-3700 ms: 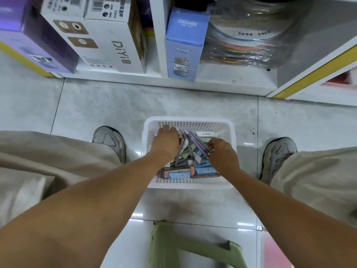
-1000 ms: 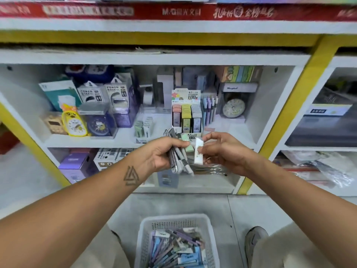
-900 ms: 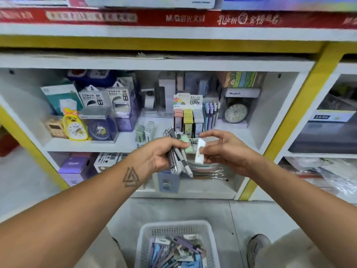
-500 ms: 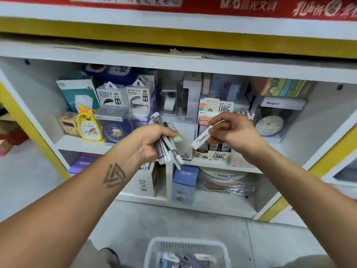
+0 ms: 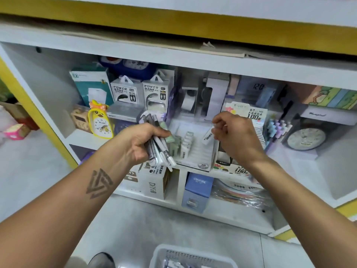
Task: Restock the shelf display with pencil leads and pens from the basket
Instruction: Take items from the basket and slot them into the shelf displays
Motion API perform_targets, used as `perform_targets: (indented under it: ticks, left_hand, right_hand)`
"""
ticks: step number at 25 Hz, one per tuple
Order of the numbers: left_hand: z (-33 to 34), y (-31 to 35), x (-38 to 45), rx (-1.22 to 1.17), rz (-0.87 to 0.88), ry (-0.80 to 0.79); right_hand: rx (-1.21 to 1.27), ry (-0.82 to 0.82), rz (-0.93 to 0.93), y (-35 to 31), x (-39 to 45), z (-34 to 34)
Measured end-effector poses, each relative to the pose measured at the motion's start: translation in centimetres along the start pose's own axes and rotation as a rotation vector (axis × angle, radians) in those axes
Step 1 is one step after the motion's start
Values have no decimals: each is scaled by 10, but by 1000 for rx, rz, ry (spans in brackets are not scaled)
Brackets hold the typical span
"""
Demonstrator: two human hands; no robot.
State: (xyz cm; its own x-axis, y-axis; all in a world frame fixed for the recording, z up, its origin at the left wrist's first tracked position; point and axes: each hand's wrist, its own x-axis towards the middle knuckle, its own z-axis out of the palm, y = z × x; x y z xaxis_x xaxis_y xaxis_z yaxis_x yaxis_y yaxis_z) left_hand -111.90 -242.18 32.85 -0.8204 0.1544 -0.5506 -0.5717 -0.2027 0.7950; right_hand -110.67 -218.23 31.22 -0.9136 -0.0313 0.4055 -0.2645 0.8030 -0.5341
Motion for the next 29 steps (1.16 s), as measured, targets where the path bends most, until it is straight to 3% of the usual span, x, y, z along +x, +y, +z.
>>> perform_targets:
  ticks: [10,15,29]
  left_hand:
    - [-6,-9,11,9,-12,21]
    - [-5,-9,10,-5,-1,29]
    - [6,-10,10,-34,5,31]
  right_hand:
    - [-220,-33,-99,-6,23,27]
    - [-140,-197,-79,-5,3,16]
    - [-125,-255,-142,-7,-6,26]
